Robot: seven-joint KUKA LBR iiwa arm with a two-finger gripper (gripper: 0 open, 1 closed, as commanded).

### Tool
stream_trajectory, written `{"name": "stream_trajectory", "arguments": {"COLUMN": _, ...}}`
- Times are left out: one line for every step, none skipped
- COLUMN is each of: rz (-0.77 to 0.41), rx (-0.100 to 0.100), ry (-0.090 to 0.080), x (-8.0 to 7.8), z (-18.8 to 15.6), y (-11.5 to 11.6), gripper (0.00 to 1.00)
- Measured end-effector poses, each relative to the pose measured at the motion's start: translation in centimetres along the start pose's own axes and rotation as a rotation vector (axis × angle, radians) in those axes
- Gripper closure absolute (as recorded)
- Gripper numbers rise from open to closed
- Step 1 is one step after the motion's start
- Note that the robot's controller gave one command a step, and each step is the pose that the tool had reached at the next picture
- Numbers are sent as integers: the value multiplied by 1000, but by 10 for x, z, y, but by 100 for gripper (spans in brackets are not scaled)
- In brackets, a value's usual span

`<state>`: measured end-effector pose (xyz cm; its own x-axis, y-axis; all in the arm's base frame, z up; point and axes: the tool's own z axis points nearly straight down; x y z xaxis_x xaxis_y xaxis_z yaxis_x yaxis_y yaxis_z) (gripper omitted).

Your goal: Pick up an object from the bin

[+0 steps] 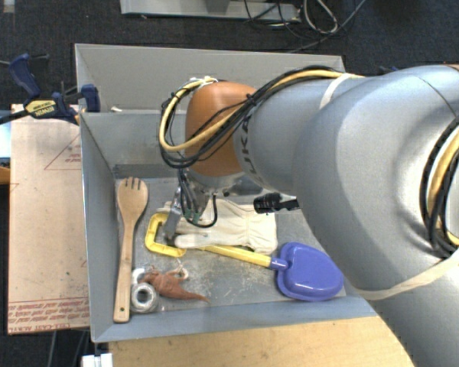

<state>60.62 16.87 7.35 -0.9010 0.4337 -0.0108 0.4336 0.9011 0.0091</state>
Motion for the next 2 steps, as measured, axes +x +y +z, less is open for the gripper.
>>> {"name": "stream_trajectory", "arguments": {"rz": 0, "rx": 0, "ry": 0, "x": 0, "z": 0, "y": 0, "gripper": 100}}
{"name": "stream_trajectory", "arguments": {"rz": 0, "rx": 3, "ry": 6, "x": 2, "z": -26, "y": -1, "gripper": 100}}
